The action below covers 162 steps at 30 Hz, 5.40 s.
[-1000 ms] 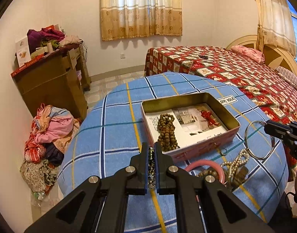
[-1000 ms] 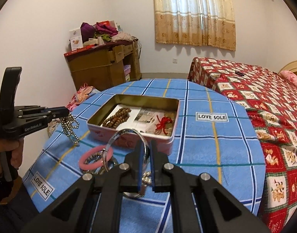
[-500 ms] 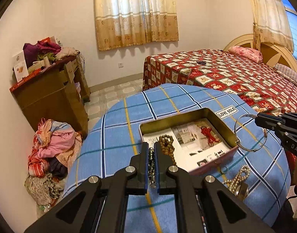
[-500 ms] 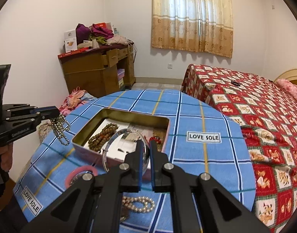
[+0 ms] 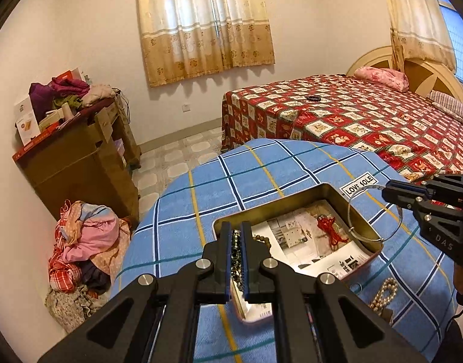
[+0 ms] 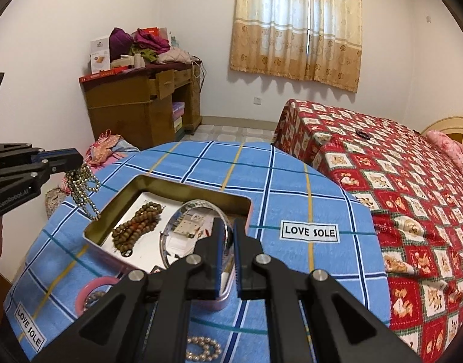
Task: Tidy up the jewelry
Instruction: 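Lower the silver chain and the silver hoop into the tin and open both tools, then move the open left tool toward the pink bangle, then close the left tool on the pink bangle while the right tool grasps the pearl necklace, then lift the pink bangle with the left tool while the right tool carries the pearls over the tin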
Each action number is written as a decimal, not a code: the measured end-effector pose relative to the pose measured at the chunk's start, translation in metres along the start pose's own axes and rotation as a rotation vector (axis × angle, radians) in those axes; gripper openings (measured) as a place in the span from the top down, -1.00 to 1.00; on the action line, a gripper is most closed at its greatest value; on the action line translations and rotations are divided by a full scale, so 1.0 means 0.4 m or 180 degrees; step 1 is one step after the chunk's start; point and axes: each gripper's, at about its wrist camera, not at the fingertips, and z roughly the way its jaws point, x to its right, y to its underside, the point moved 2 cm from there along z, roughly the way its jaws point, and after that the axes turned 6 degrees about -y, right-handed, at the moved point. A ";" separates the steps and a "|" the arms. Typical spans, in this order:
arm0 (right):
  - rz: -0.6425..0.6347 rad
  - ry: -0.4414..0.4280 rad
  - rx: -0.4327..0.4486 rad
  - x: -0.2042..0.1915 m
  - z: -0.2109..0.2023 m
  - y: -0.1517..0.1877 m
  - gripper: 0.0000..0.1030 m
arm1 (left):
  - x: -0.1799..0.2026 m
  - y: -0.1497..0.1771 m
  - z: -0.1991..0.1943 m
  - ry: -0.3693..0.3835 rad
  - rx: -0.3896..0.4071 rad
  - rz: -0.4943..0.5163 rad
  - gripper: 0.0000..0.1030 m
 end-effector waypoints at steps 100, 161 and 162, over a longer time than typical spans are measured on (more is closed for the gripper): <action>0.0318 0.0087 -0.0561 -0.032 0.012 0.268 -0.33 | 0.065 0.294 0.000 0.0261 -0.0569 0.0027 0.84; 0.0032 -0.0178 -0.0581 -0.071 -0.005 0.247 0.84 | 0.002 0.272 -0.040 0.0213 -0.0463 -0.0147 0.84; 0.0015 -0.0159 -0.0565 -0.074 -0.012 0.243 0.84 | 0.002 0.269 -0.043 0.0211 -0.0451 -0.0147 0.84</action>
